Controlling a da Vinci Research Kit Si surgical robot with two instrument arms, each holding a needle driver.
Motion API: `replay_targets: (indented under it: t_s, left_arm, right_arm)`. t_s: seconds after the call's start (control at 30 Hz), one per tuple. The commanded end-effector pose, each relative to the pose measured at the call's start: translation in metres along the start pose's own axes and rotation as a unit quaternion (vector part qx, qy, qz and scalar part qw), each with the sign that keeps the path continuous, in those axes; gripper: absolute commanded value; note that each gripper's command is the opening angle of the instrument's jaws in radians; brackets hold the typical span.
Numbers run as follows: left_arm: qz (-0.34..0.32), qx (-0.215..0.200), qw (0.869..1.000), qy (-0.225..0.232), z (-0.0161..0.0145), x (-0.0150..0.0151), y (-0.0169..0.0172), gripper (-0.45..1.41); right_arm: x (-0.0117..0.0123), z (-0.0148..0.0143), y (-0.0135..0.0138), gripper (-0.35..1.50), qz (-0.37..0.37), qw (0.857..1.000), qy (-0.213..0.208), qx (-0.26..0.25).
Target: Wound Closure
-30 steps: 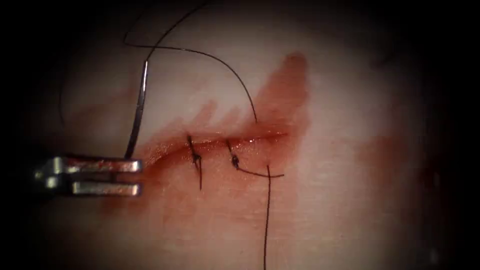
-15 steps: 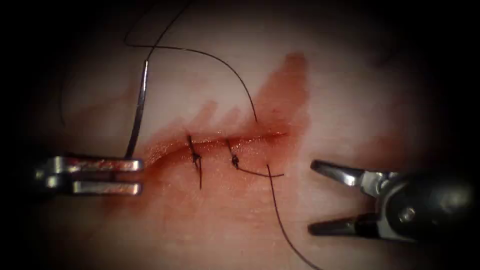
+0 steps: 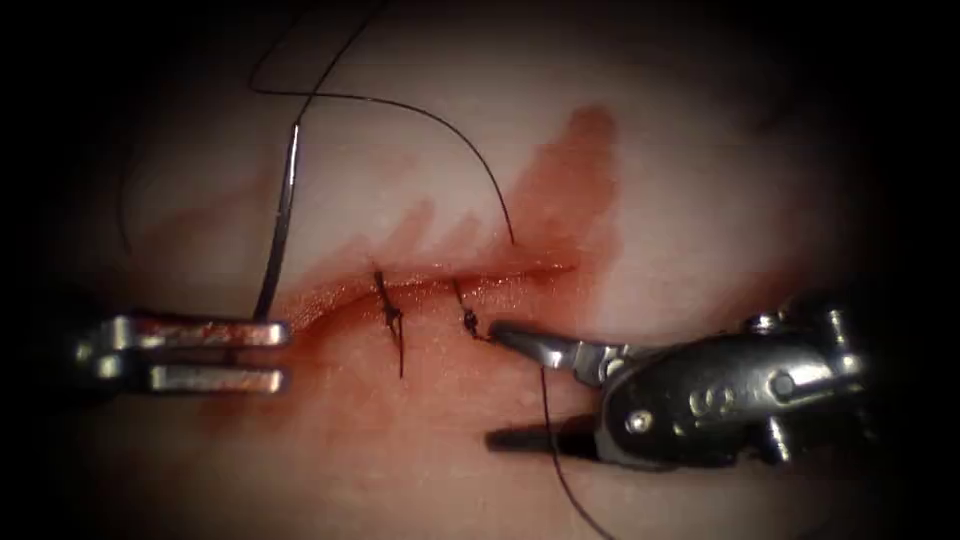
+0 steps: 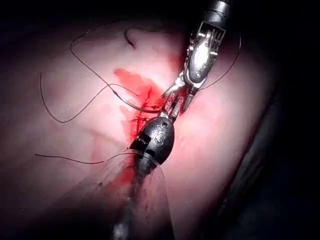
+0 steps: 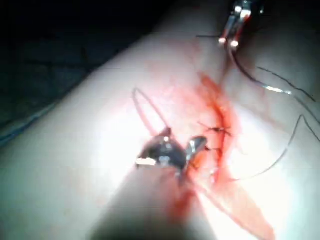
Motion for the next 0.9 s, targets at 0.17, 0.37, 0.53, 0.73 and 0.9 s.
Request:
replay_targets:
  t_s: [0.17, 0.37, 0.53, 0.73, 0.9]
  left_arm:
    - [-0.001, -0.001, 1.0, 0.0, 0.0006, -0.0006, 0.0002, -0.45]
    - [-0.001, 0.0, 1.0, 0.0, 0.0006, -0.0006, 0.0003, -0.45]
    - [-0.001, 0.0, 1.0, 0.0, 0.0006, -0.0005, 0.0003, -0.45]
    - [-0.001, 0.0, 1.0, 0.0, 0.0005, -0.0005, 0.0002, -0.45]
    - [-0.001, 0.0, 1.0, 0.0, 0.0005, -0.0005, 0.0002, -0.45]
  right_arm:
    - [-0.0008, 0.0007, -0.0001, 0.29, 0.0, 1.0, -0.001, 0.001]
    - [-0.0015, -0.0003, -0.0001, -0.35, -0.018, 0.999, -0.011, 0.028]
    - [-0.0008, -0.0019, 0.0004, -0.35, -0.02, 0.998, -0.034, 0.054]
    - [0.0036, -0.0066, -0.0016, -0.35, -0.021, 0.992, -0.012, 0.123]
    - [0.0086, -0.0094, -0.0052, -0.35, -0.044, 0.98, 0.015, 0.195]
